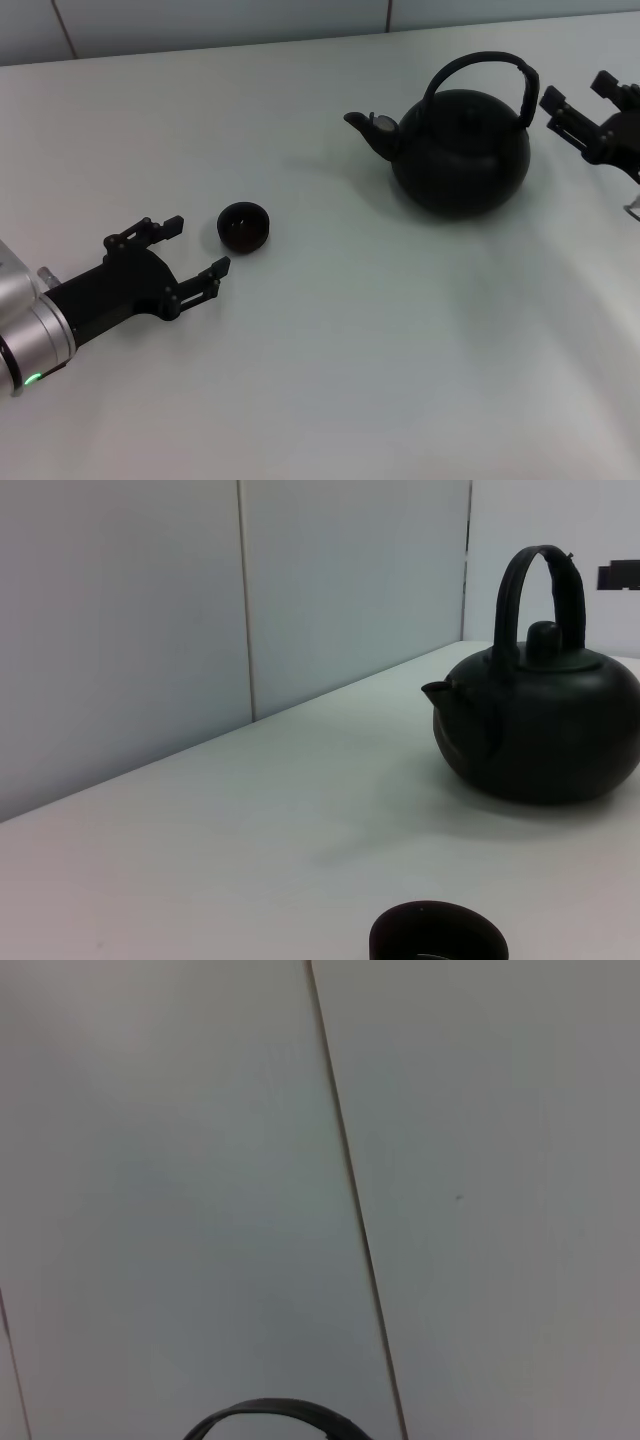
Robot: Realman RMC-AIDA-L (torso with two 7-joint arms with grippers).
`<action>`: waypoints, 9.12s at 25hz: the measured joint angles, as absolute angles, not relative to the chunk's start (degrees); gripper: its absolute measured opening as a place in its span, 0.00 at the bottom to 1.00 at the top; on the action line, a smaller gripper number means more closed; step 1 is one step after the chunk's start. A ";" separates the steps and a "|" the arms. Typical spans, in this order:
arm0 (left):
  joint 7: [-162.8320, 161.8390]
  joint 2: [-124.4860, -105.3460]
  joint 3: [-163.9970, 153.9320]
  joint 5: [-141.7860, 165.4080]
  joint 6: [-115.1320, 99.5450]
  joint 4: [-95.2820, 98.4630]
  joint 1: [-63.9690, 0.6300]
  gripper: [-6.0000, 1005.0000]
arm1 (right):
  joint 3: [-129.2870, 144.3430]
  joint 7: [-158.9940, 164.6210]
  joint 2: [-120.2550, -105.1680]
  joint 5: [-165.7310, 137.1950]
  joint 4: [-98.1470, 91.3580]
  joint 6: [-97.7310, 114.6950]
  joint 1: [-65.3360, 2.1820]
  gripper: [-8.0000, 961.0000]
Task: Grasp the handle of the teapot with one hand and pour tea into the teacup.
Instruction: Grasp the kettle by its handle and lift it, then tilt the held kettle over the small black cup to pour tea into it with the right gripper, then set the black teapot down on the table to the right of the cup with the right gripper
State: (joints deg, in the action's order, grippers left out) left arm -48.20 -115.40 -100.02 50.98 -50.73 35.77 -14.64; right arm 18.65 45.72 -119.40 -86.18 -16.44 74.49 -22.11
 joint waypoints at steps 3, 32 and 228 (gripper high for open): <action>-48.24 -115.40 -100.02 51.02 -50.71 35.76 -14.73 0.79 | 18.74 45.70 -119.37 -86.36 -16.21 73.32 -22.81 0.77; -48.25 -115.41 -100.02 51.60 -50.71 35.74 -14.73 0.79 | 18.93 38.52 -119.46 -86.23 -12.04 65.40 -28.61 0.40; -52.64 -116.02 -96.94 58.83 -50.90 37.18 -15.32 0.79 | 41.65 36.75 -119.43 -63.27 -12.43 58.27 -29.86 0.10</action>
